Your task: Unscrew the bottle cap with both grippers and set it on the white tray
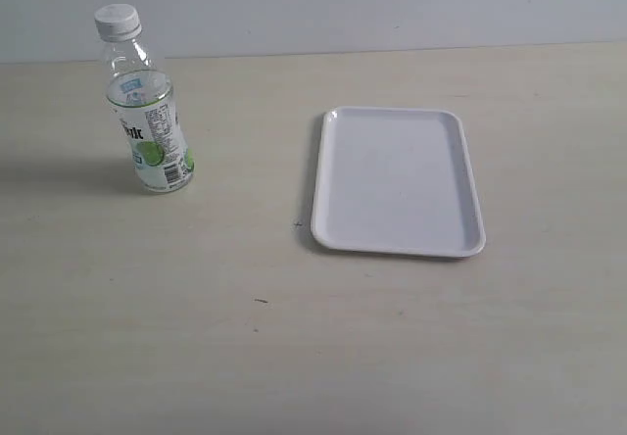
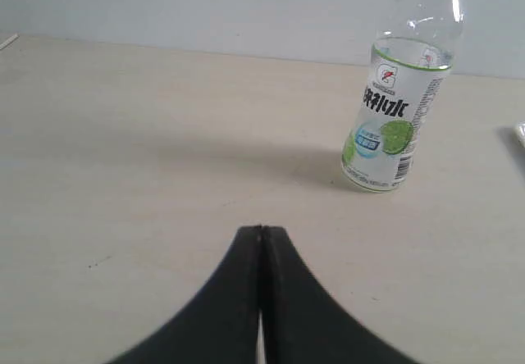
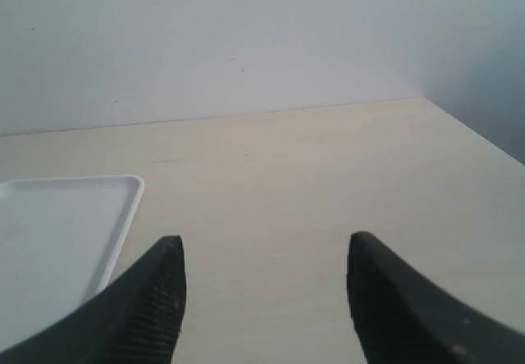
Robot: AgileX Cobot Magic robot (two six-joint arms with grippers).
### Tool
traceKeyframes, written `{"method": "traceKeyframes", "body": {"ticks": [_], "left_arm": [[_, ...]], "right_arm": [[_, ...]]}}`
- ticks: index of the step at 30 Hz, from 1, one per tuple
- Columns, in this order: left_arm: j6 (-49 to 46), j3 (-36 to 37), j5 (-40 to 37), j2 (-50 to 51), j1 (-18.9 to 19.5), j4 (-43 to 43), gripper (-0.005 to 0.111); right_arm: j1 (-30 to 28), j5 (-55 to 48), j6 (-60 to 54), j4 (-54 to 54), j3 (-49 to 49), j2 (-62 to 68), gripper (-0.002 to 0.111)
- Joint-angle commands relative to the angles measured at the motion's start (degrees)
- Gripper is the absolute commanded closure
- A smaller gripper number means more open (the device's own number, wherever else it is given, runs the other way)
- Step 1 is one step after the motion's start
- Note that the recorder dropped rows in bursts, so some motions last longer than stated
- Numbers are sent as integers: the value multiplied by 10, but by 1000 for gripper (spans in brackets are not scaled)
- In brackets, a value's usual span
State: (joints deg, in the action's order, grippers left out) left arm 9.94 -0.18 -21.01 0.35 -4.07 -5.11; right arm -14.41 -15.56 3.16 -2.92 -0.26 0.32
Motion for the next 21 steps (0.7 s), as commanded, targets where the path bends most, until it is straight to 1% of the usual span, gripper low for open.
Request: {"method": "traceKeyframes", "body": {"ticks": [1,3,4,6,9,10,11,13,14,16,17,18,19,20,21], "left_arm": [[-10,2,7,-4,1,-8,107],[-14,2,19,-4,1,-44,107],[-14,2,38,-4,1,-47,107],[-4,2,103,-4,1,-42,107],[42,2,195,-4,1,-42,107],[42,2,249,-4,1,-42,107],[44,2,283,-4,1,-42,107],[146,2,429,-4,1,-42,107],[148,2,482,-4,1,-42,107],[129,2,645,10,1,-27,107],[103,-22,672,39,1,-5,107],[64,-60,666,79,1,15,107],[25,-109,656,150,1,28,107],[-3,-142,656,220,1,28,107],[-20,-174,656,310,1,28,107]], "right_arm": [[-3,3,0,0,3,-3,52],[-3,3,0,0,3,-3,52],[-3,3,0,0,3,-3,52],[-3,3,0,0,3,-3,52],[-3,3,0,0,3,-3,52],[-3,3,0,0,3,-3,52],[-3,3,0,0,3,-3,52],[-3,3,0,0,3,-3,52],[-3,3,0,0,3,-3,52],[-3,3,0,0,3,-3,52],[-3,3,0,0,3,-3,52],[-3,3,0,0,3,-3,52],[-3,3,0,0,3,-3,52],[-3,3,0,0,3,-3,52],[-3,3,0,0,3,-3,52]]}}
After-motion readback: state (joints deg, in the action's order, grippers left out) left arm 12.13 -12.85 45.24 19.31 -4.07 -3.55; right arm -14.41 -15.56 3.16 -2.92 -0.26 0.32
